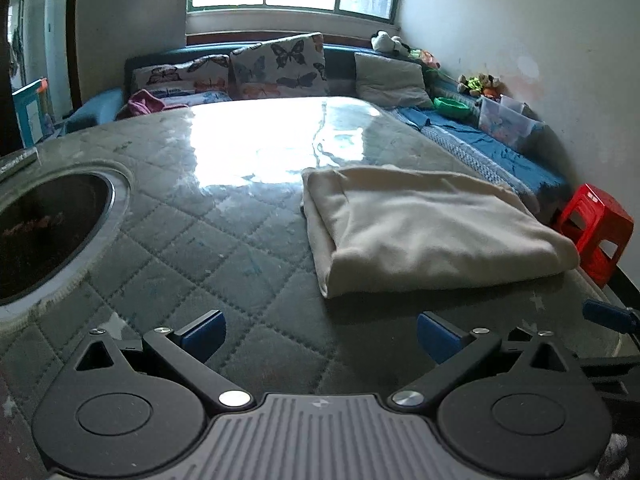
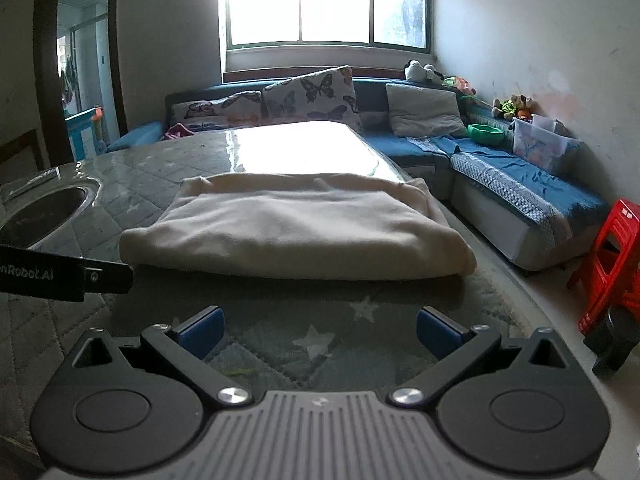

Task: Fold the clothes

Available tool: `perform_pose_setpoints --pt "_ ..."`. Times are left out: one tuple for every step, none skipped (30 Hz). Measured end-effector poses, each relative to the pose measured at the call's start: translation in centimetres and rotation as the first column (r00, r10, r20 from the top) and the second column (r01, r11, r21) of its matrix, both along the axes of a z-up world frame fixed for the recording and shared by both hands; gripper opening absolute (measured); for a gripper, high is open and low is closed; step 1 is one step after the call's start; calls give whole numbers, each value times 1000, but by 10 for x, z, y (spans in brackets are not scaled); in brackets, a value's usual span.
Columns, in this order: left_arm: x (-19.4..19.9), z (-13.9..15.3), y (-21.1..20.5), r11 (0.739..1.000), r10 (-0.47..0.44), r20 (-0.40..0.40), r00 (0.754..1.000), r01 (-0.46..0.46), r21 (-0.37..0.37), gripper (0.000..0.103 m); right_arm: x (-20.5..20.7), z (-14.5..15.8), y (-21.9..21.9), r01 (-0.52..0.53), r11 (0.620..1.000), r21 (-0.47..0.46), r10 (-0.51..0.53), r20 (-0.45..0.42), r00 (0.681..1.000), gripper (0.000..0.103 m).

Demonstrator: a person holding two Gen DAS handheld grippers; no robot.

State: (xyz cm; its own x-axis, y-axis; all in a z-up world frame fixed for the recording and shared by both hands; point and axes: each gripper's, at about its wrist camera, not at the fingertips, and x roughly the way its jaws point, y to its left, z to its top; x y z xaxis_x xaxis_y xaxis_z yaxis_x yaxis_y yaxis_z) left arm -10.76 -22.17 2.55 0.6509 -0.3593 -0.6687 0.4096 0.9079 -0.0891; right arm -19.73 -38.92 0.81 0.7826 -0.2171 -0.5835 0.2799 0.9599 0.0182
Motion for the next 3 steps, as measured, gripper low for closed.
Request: perform_pose_setpoints --pt "-1 -1 -1 1000 -2 -1 1000 2 3 103 0 -1 0 2 1000 2 -2 -1 1000 103" --pt "-2 -1 -1 1000 -4 -2 1000 4 6 103 0 -1 0 2 1000 5 -2 -2 1000 103" --pt "-2 -1 -2 1000 -9 -5 1000 9 8 103 0 -2 -1 1 1000 9 -1 -4 1000 103"
